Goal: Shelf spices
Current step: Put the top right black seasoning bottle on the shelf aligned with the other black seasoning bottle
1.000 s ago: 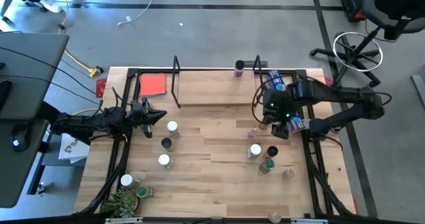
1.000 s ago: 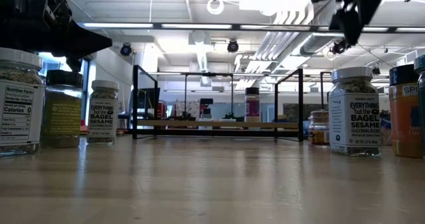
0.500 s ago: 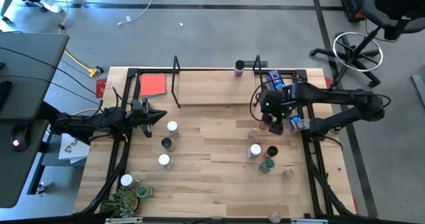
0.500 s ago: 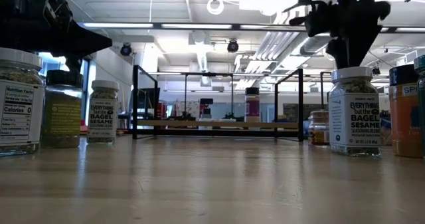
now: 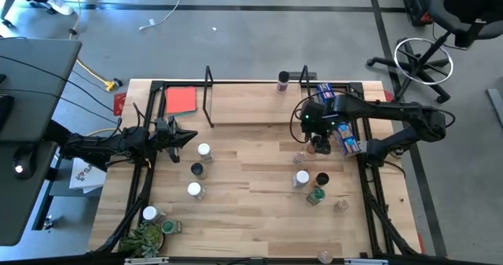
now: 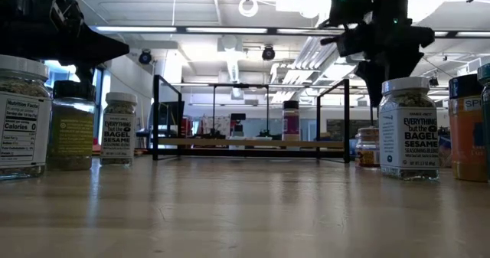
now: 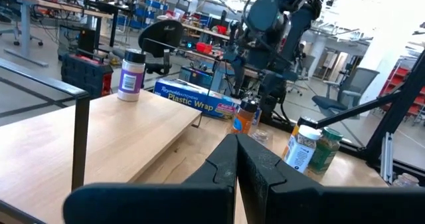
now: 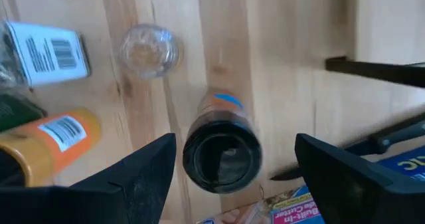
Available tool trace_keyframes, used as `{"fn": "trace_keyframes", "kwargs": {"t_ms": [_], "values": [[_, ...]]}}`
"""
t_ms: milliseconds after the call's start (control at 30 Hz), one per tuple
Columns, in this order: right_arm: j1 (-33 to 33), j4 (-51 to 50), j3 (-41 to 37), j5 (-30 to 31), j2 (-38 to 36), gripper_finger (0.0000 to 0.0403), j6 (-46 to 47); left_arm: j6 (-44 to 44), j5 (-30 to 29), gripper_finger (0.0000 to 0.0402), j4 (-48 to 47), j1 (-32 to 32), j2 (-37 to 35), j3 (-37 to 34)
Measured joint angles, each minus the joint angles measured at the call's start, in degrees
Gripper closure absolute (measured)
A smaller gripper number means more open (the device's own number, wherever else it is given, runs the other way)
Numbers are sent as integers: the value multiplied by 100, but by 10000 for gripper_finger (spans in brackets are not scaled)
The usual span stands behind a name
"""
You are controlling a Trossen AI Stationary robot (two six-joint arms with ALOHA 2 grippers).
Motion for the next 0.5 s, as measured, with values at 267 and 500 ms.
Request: {"fn": "trace_keyframes", "kwargs": {"t_ms": [267,500], "values": [[4,302,-742,10,-23,100,59,-4,2,401,2,0,0,0],[4,800,-895,10,-26,100,209,-7,2,401,9,2,0,0]]}}
